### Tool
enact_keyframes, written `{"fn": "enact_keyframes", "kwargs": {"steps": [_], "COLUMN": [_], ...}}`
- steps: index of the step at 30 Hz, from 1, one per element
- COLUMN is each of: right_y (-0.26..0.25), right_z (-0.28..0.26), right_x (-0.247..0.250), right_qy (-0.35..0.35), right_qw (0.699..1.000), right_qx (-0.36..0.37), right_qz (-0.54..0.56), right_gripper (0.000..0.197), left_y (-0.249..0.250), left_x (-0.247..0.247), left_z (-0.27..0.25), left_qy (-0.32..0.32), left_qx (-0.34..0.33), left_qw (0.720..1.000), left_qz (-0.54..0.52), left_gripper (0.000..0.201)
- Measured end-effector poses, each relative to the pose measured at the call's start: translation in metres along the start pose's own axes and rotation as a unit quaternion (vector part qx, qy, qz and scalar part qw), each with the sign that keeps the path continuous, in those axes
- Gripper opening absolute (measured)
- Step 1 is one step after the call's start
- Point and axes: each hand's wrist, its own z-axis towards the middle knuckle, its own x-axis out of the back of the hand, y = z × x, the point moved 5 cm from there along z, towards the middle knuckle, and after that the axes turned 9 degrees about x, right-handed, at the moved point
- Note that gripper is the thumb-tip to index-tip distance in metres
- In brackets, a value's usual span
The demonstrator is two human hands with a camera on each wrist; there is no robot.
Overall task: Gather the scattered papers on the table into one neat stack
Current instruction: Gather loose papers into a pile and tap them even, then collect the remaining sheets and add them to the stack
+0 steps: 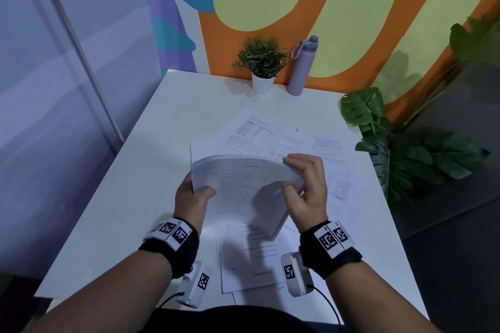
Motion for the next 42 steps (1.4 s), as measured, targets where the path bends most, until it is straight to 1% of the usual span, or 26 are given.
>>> {"fn": "enact_keyframes", "kwargs": {"steps": [1, 2, 3, 5, 7, 8, 11, 13, 14, 17, 20, 22, 25, 27, 29, 32, 35, 38, 40, 42], "right_y": [0.002, 0.006, 0.009, 0.017, 0.028, 0.033, 0.045, 0.05, 0.053, 0.059, 0.066, 0.071, 0.075, 0.079, 0.083, 0.089, 0.091, 0.099, 0.102, 0.105], "right_z": [-0.001, -0.003, -0.006, -0.012, -0.021, -0.026, -0.034, -0.035, -0.035, -0.039, -0.054, -0.066, -0.074, -0.074, -0.075, -0.078, -0.082, -0.083, -0.078, -0.068], "right_x": [0.0, 0.0, 0.0, -0.003, -0.01, -0.015, -0.024, -0.026, -0.026, -0.027, -0.026, -0.028, -0.034, -0.039, -0.04, -0.039, -0.043, -0.046, -0.047, -0.041], "right_qy": [0.013, 0.031, 0.049, 0.071, 0.072, 0.067, 0.051, 0.059, 0.057, 0.009, -0.018, -0.01, 0.031, 0.051, 0.059, 0.054, 0.041, 0.026, 0.007, -0.022], "right_qw": [0.999, 0.994, 0.984, 0.958, 0.92, 0.905, 0.895, 0.888, 0.885, 0.878, 0.877, 0.874, 0.86, 0.85, 0.846, 0.842, 0.839, 0.849, 0.857, 0.878], "right_qx": [-0.039, -0.094, -0.145, -0.225, -0.305, -0.334, -0.375, -0.392, -0.399, -0.416, -0.427, -0.436, -0.459, -0.474, -0.485, -0.495, -0.503, -0.496, -0.481, -0.449], "right_qz": [0.023, 0.056, 0.092, 0.164, 0.235, 0.255, 0.236, 0.233, 0.234, 0.237, 0.221, 0.215, 0.22, 0.224, 0.215, 0.206, 0.205, 0.178, 0.183, 0.162], "right_gripper": [0.045, 0.047, 0.05, 0.055, 0.055, 0.052, 0.034, 0.027, 0.028, 0.039, 0.05, 0.061, 0.075, 0.071, 0.062, 0.058, 0.051, 0.046, 0.042, 0.032], "left_y": [0.0, 0.0, 0.001, 0.0, -0.001, -0.002, -0.007, -0.01, -0.011, -0.015, -0.021, -0.025, -0.029, -0.031, -0.032, -0.033, -0.039, -0.041, -0.033, -0.022], "left_x": [-0.001, -0.001, -0.002, -0.003, -0.002, -0.002, -0.002, -0.001, -0.001, 0.001, 0.004, 0.004, 0.002, 0.001, 0.002, 0.003, 0.004, 0.005, 0.004, 0.008], "left_z": [0.0, 0.001, 0.001, 0.002, 0.002, 0.003, 0.005, 0.008, 0.009, 0.011, 0.01, 0.009, 0.006, 0.006, 0.008, 0.008, 0.008, 0.009, 0.01, 0.012], "left_qy": [0.001, 0.001, -0.001, -0.005, -0.009, -0.012, -0.007, -0.002, -0.007, -0.039, -0.042, -0.045, -0.047, -0.038, -0.029, -0.035, -0.038, -0.008, 0.016, 0.049], "left_qx": [-0.003, -0.006, -0.01, -0.011, -0.005, 0.0, 0.014, 0.02, 0.02, 0.014, 0.02, 0.024, 0.031, 0.036, 0.041, 0.043, 0.058, 0.05, 0.015, -0.022], "left_qw": [1.0, 1.0, 1.0, 1.0, 1.0, 1.0, 1.0, 1.0, 1.0, 0.999, 0.997, 0.996, 0.996, 0.996, 0.997, 0.996, 0.993, 0.99, 0.987, 0.98], "left_qz": [0.0, 0.001, 0.002, 0.003, 0.008, 0.012, 0.013, 0.006, 0.004, 0.028, 0.062, 0.067, 0.071, 0.069, 0.062, 0.07, 0.095, 0.131, 0.162, 0.193], "left_gripper": [0.027, 0.027, 0.027, 0.029, 0.031, 0.031, 0.032, 0.032, 0.031, 0.027, 0.02, 0.02, 0.026, 0.029, 0.026, 0.024, 0.021, 0.013, 0.013, 0.012]}}
